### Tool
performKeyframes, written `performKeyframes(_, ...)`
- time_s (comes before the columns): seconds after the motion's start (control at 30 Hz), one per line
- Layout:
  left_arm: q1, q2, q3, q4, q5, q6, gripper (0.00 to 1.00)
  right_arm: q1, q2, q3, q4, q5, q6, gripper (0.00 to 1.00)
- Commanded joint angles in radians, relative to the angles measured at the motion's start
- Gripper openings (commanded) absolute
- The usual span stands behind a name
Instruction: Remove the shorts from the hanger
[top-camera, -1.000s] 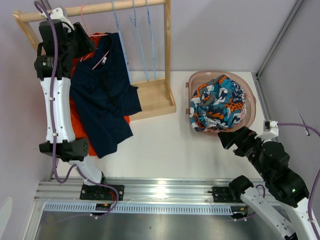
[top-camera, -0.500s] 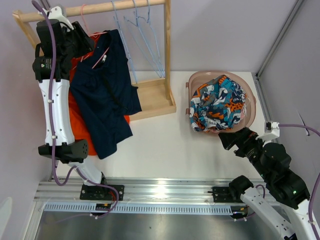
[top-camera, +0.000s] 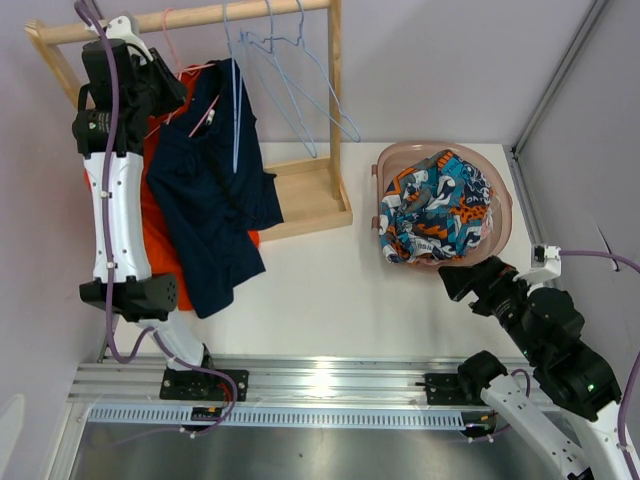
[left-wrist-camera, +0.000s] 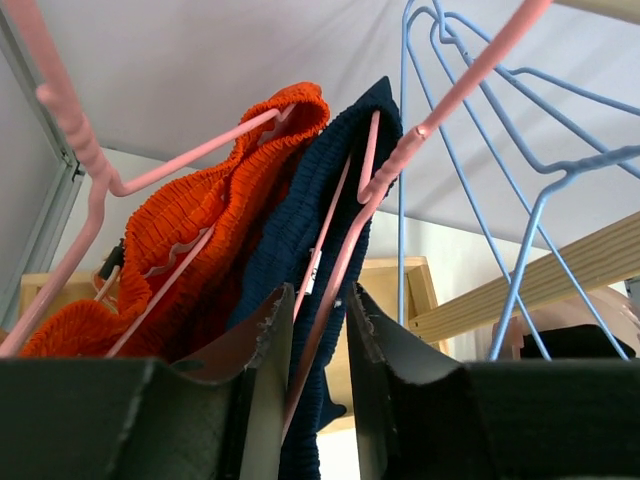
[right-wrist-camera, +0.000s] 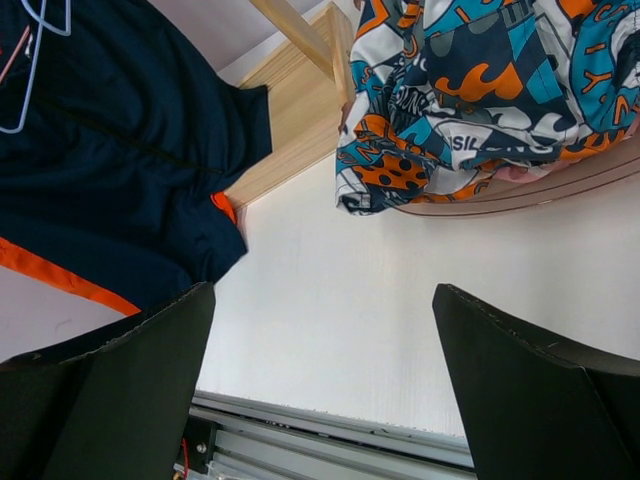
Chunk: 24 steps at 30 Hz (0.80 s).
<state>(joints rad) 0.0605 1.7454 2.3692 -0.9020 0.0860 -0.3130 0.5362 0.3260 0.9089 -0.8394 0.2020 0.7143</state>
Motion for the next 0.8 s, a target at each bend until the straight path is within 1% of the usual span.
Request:
performKeyframes(0.0, 0.002, 0.003, 0.009, 0.002, 0.009, 0.002, 0.31, -0.004, -0.01, -0.004, 0.02, 0.004, 0.005, 0.99)
performKeyframes(0.07, 0.001, 0.005, 0.009, 0.0, 0.008, 0.0, 0.24, -0.004, -0.01, -0.007, 0.02, 0.004, 0.004, 0.99)
performKeyframes(0.1, 0.001, 0.005, 0.007, 0.0, 0.008, -0.001, 0.18, -0.004, -0.01, -0.008, 0.02, 0.004, 0.005, 0.99)
performKeyframes(0.13, 0.001, 0.005, 0.009, 0.0, 0.009, -0.005, 0.02, -0.004, -0.011, -0.008, 0.02, 0.005, 0.004, 0.99)
performKeyframes(0.17, 0.001, 0.002, 0.01, 0.0, 0.009, -0.006, 0.0, -0.005, -0.012, -0.01, 0.02, 0.005, 0.004, 0.99)
performKeyframes(0.33, -0.02, -0.023, 0.013, 0.011, 0.006, -0.008, 0.0, -0.005, -0.002, -0.01, 0.052, -0.013, -0.012, 0.99)
performKeyframes(0.37, -0.028, -0.032, 0.012, 0.014, 0.004, -0.005, 0.0, -0.004, 0.008, -0.004, 0.084, -0.022, -0.022, 0.99)
performKeyframes(0.43, -0.05, -0.063, 0.013, 0.025, -0.017, 0.0, 0.0, -0.005, 0.057, 0.031, 0.132, -0.096, -0.074, 0.99)
performKeyframes(0.47, -0.05, -0.075, 0.012, 0.029, -0.022, 0.0, 0.0, -0.005, 0.082, 0.048, 0.195, -0.136, -0.097, 0.99)
performKeyframes(0.5, -0.05, -0.087, 0.007, 0.032, -0.026, -0.001, 0.0, -0.005, 0.111, 0.073, 0.227, -0.238, -0.119, 0.99)
performKeyframes(0.53, -0.083, -0.108, 0.007, 0.032, -0.031, -0.003, 0.0, -0.005, 0.146, 0.1, 0.255, -0.287, -0.136, 1.0)
performKeyframes(0.6, -0.091, -0.129, -0.004, 0.034, -0.046, -0.005, 0.0, -0.002, 0.276, 0.211, 0.306, -0.401, -0.17, 0.99)
performKeyframes(0.63, -0.096, -0.147, -0.008, 0.032, -0.046, -0.008, 0.0, 0.002, 0.325, 0.255, 0.315, -0.427, -0.176, 0.99)
performKeyframes(0.67, -0.099, -0.156, -0.01, 0.034, -0.052, -0.009, 0.0, 0.027, 0.426, 0.35, 0.322, -0.446, -0.187, 0.99)
performKeyframes(0.7, -0.1, -0.164, -0.016, 0.035, -0.054, -0.011, 0.0, 0.053, 0.474, 0.399, 0.326, -0.443, -0.197, 0.99)
performKeyframes(0.73, -0.102, -0.176, -0.022, 0.037, -0.054, -0.017, 0.0, 0.092, 0.522, 0.448, 0.327, -0.417, -0.211, 1.0)
performKeyframes(0.77, -0.103, -0.182, -0.024, 0.038, -0.049, -0.02, 0.0, 0.208, 0.568, 0.553, 0.319, -0.38, -0.267, 0.99)
